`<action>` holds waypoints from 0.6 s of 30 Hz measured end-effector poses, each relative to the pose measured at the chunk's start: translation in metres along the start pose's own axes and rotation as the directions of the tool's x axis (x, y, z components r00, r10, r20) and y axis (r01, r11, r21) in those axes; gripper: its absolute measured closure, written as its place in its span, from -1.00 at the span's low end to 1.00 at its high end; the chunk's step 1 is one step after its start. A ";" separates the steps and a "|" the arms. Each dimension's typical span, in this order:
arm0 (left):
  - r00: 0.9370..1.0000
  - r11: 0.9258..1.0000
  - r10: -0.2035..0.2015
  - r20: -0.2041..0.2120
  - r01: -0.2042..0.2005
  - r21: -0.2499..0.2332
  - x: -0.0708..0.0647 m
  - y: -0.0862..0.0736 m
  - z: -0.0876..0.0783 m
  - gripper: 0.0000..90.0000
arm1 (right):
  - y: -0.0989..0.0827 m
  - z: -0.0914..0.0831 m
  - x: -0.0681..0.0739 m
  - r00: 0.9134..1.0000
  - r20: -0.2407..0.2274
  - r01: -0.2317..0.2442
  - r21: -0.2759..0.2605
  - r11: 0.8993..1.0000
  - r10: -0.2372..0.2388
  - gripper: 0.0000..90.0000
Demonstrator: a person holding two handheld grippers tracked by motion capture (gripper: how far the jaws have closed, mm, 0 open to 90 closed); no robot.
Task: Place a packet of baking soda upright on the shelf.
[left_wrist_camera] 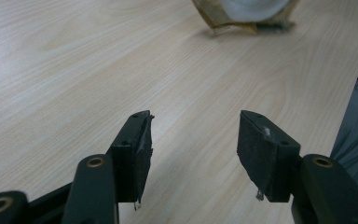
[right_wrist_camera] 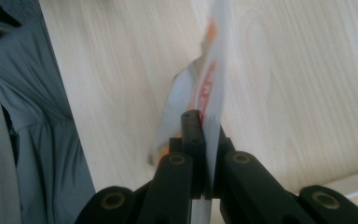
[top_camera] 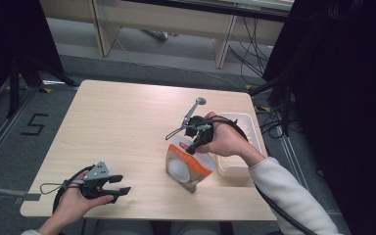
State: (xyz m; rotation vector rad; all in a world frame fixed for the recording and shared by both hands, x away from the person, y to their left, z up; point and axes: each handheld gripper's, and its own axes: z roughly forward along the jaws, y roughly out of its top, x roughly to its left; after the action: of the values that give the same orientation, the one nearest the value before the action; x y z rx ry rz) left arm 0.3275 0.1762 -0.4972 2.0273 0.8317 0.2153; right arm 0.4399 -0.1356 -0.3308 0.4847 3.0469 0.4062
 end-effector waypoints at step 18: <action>1.000 1.000 -0.016 -0.007 0.016 -0.003 0.000 0.000 0.000 -0.02 | -0.009 -0.024 0.000 0.946 -0.023 0.323 0.174 0.930 -0.325 1.00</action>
State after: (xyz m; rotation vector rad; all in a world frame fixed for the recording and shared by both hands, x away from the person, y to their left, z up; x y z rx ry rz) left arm 0.3273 0.1758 -0.4974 2.0180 0.8505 0.2144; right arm 0.4354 -0.1501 -0.3100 -0.0210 3.0886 0.1202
